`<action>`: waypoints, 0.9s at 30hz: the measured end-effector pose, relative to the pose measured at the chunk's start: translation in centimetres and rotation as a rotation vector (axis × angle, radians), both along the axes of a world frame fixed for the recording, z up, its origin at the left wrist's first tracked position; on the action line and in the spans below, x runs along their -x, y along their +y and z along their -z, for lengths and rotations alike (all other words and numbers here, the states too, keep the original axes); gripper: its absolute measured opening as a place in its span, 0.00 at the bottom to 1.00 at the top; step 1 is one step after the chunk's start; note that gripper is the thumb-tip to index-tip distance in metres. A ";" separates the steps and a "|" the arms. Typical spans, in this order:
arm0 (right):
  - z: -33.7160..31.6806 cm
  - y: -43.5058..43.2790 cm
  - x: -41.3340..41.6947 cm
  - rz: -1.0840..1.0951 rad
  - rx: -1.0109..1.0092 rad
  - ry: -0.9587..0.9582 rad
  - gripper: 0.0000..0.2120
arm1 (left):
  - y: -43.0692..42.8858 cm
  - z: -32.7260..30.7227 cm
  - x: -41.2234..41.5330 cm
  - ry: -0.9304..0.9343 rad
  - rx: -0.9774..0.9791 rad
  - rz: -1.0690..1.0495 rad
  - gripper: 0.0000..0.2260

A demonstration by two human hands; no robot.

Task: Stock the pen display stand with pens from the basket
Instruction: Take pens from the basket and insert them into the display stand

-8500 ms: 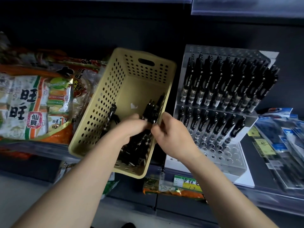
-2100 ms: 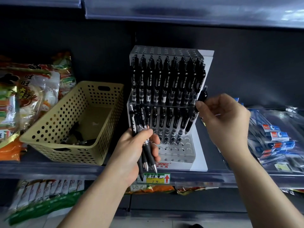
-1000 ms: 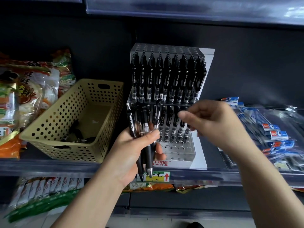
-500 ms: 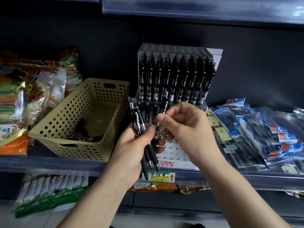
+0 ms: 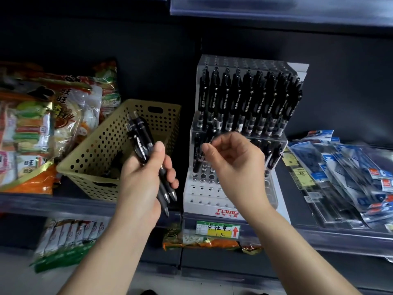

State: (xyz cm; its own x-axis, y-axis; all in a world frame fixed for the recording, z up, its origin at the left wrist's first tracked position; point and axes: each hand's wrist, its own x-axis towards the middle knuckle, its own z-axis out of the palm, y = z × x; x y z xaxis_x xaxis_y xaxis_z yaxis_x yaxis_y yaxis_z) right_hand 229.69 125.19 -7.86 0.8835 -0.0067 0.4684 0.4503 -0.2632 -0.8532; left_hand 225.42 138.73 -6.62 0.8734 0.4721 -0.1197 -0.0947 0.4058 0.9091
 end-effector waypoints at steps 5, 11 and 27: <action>0.8 0.7 -0.2 0.047 0.135 -0.034 0.06 | 0.6 0.2 -0.1 -0.008 0.075 0.049 0.08; 1.2 1.3 -0.5 0.086 0.239 0.000 0.05 | 1.4 0.3 -0.2 -0.033 0.160 0.091 0.07; 2.4 1.7 -0.7 0.116 0.379 0.055 0.08 | 1.4 0.2 0.1 0.003 0.136 0.157 0.09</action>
